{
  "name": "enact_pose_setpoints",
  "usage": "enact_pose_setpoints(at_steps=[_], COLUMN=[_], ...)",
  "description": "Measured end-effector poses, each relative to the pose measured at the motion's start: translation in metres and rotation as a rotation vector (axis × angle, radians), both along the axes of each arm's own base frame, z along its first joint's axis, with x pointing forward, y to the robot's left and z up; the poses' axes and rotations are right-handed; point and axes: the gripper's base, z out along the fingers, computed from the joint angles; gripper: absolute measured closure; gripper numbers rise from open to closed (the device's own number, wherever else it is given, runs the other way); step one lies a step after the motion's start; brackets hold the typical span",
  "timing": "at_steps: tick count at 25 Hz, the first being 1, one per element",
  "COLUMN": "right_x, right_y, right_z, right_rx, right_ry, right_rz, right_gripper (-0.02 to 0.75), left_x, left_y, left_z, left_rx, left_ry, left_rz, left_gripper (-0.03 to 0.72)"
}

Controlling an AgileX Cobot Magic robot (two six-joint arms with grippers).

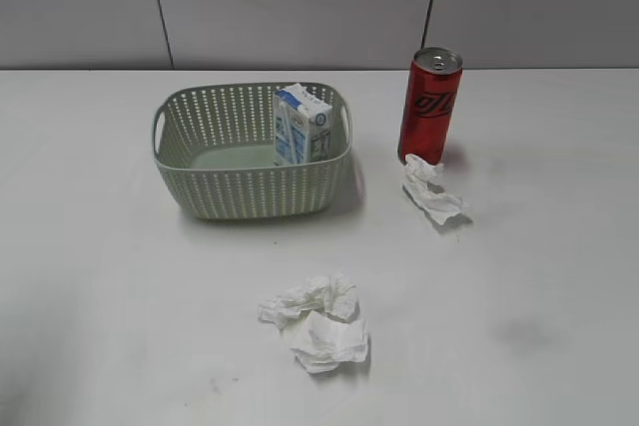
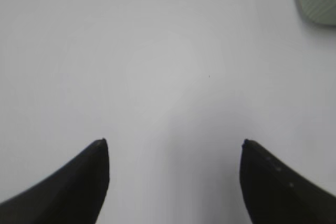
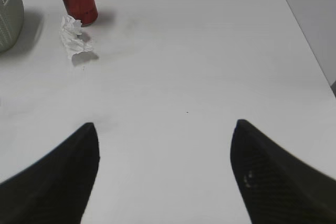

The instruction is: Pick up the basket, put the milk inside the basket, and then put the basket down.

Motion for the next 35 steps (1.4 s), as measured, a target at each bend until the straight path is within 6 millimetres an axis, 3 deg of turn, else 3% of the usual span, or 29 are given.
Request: enact_pose_setpoints(at_steps=[9,13,16,24,35], right_x=[0.000,0.000,0.000,0.000,0.000], right_y=[0.000,0.000,0.000,0.000,0.000], right_z=[0.000,0.000,0.000,0.000,0.000], right_rx=[0.000,0.000,0.001,0.002,0.002], right_ry=[0.000,0.000,0.000,0.000,0.000], right_rz=[0.000,0.000,0.001,0.002,0.002], right_gripper=[0.148,0.148,0.148,0.148,0.148], left_x=[-0.104,-0.135,-0.154,-0.185,-0.187], left_y=[0.014,0.017,0.019,0.024,0.026], left_z=[-0.026,-0.042,-0.041,-0.043,-0.042], left_rx=[-0.031,-0.050,-0.069,-0.106,-0.073], left_ry=[-0.159,-0.227,-0.345,-0.618,-0.646], left_rz=[-0.004,-0.005,-0.008,-0.010,0.031], left_gripper=[0.101,0.101,0.101,0.101,0.101])
